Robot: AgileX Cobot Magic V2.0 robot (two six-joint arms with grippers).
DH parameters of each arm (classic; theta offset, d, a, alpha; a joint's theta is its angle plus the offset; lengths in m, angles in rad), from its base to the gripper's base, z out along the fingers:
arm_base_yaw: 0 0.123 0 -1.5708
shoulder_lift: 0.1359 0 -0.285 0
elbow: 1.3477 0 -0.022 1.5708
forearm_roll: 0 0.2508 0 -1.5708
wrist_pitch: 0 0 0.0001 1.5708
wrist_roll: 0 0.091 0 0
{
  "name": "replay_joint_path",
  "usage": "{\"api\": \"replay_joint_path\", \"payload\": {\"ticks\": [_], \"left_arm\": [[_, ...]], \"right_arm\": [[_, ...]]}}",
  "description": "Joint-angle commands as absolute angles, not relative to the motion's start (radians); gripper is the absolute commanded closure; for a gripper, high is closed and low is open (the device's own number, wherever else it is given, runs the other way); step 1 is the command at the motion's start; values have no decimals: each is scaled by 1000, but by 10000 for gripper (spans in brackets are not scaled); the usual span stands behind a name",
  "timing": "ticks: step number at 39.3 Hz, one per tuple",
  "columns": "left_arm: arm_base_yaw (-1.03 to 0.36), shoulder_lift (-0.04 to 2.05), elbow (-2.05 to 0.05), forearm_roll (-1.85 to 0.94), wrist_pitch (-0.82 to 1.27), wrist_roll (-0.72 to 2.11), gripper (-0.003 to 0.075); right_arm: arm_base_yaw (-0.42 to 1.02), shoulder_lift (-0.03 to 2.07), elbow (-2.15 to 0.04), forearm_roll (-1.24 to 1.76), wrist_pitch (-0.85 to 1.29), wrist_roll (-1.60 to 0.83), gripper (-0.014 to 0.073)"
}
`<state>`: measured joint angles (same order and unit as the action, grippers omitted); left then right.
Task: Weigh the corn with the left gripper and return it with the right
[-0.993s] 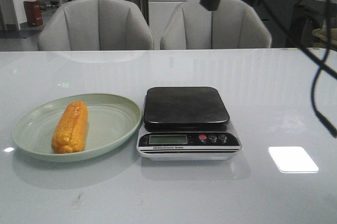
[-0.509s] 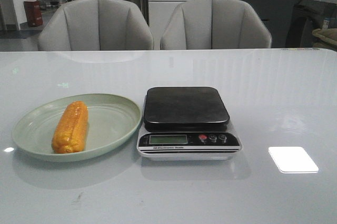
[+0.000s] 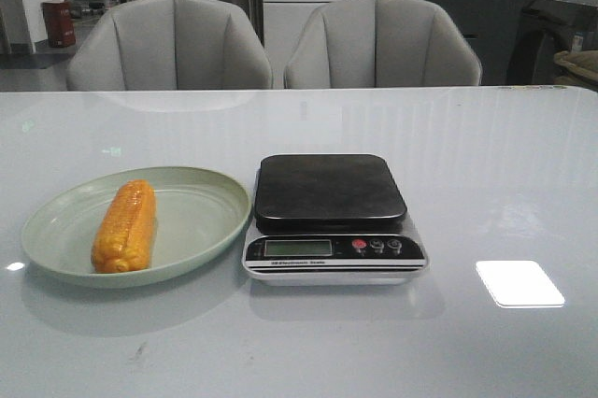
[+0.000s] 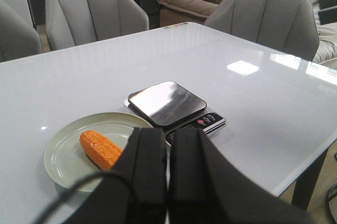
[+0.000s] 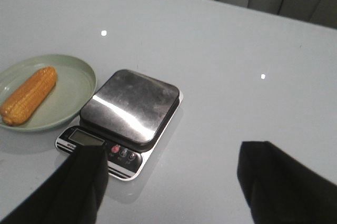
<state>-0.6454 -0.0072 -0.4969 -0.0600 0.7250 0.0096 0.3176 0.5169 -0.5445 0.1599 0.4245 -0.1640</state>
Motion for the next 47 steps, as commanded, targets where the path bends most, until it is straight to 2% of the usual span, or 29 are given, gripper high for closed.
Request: {"api": "replay_joint_path", "payload": {"ticks": [1,11,21,25,30,31,34,47], "left_arm": [[-650,-5,-519,-65,646,10,606],[-650,-5,-519,-65,646,10,606],[-650,-5,-519,-65,646,10,606],[-650,-5,-519,-65,646,10,606],[-650,-5,-519,-65,646,10,606],[-650,-5,-519,-65,646,10,606],[-650,-5,-519,-65,646,10,606],[-650,-5,-519,-65,646,10,606]], "right_arm": [[316,406,-489,169,293,-177,-13],[316,157,-295,168,116,-177,-13],[316,145,-213,168,33,-177,-3],[316,145,-213,168,30,-177,139],[316,145,-213,168,64,-177,443],[316,145,-213,168,71,-177,477],[316,145,-213,168,81,-177,440],[316,145,-213,168,87,-177,439]]}}
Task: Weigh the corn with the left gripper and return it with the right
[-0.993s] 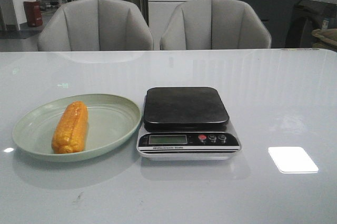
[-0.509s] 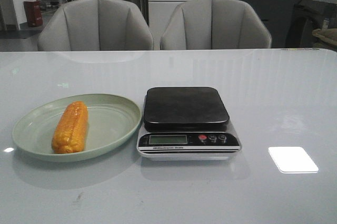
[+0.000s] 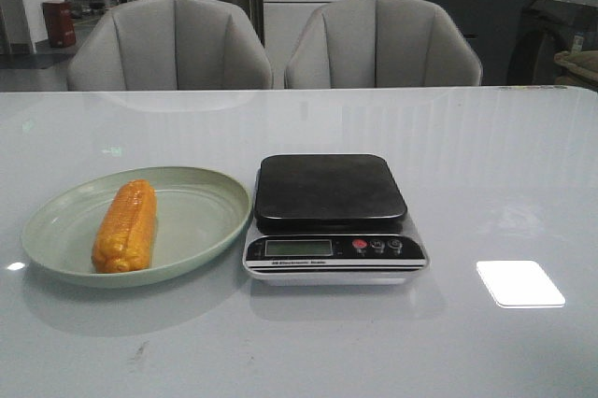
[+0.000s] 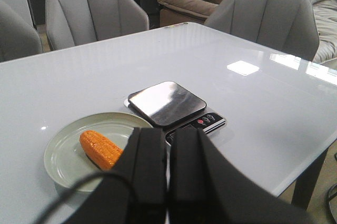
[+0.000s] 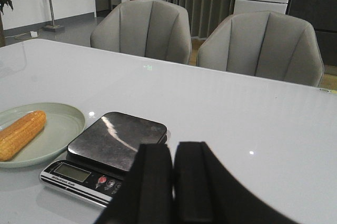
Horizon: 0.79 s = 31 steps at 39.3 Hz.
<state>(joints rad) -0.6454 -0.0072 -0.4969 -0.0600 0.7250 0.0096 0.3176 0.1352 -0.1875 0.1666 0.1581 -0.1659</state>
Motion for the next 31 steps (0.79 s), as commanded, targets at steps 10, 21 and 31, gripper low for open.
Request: {"api": "replay_joint_path", "payload": {"ticks": [10,21,31], "left_arm": [[-650,-5,-503,-65,646,10,606],[-444,-5,-395,-44,392,10,607],[-152,-5,-206,-36,116,10,606]], "right_arm": [[316,145,-213,168,87,-177,439],[316,145,-213,168,87,-177,439],[316,145,-213,168,87,-177,439]]}}
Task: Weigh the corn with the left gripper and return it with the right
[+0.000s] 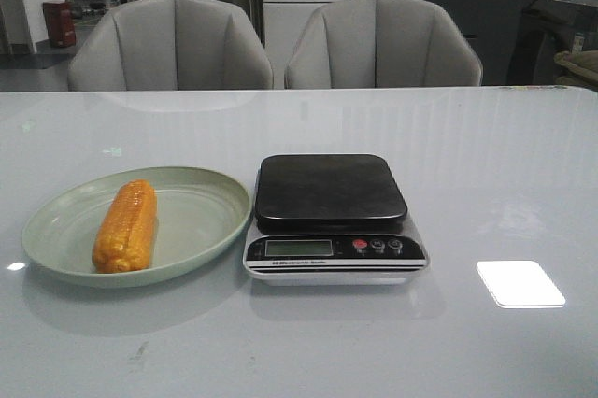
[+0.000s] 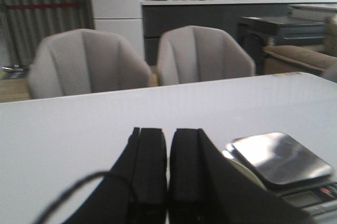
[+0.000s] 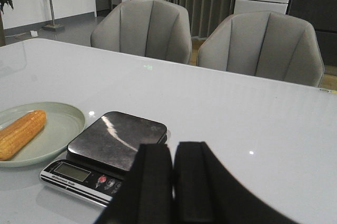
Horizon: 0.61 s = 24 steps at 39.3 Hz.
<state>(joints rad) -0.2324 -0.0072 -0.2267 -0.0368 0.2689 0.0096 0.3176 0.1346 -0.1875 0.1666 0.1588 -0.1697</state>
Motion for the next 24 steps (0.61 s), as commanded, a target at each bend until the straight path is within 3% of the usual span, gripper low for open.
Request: {"api": "replay_joint_path", "payload": {"ticks": [1,7,14,24], "left_arm": [[-125,-5,-188,-36,106,10,606],[-29,-27,-91,-36,21,10,606],[-12,-29,41,-36,-157,10,607],[-12,-29,37,-36,-161,10,606]], "right_arm": [[316,145,-213,168,87,-177,439],[316,145,-213,168,87,-177,439],[316,145,-213,168,88,-177,439],[316,145,-213,168,88,-177,439]]}}
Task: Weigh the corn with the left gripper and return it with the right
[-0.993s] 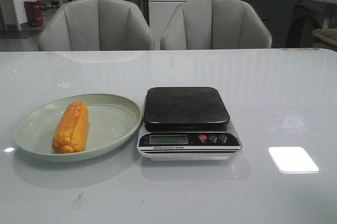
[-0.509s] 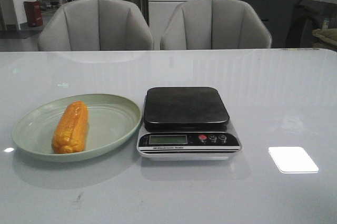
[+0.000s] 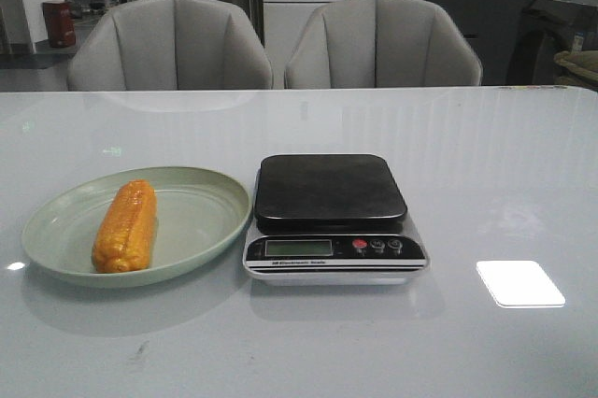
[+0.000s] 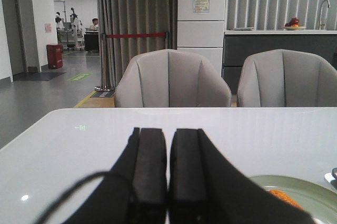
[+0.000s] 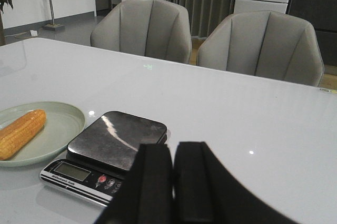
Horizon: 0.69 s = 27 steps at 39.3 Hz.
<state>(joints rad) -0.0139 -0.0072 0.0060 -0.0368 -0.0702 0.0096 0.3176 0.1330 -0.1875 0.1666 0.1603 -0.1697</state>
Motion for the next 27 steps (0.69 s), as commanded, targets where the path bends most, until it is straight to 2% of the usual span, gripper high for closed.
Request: {"api": "replay_joint_path", "payload": {"ticks": [1,27], "left_arm": [[-12,-29,37,-36,-161,10,606],[-12,-27,37,-36,-161,10,606]], "right_arm": [[316,145,-213,168,88,-177,439],[316,145,-213,168,88,-177,439]]}}
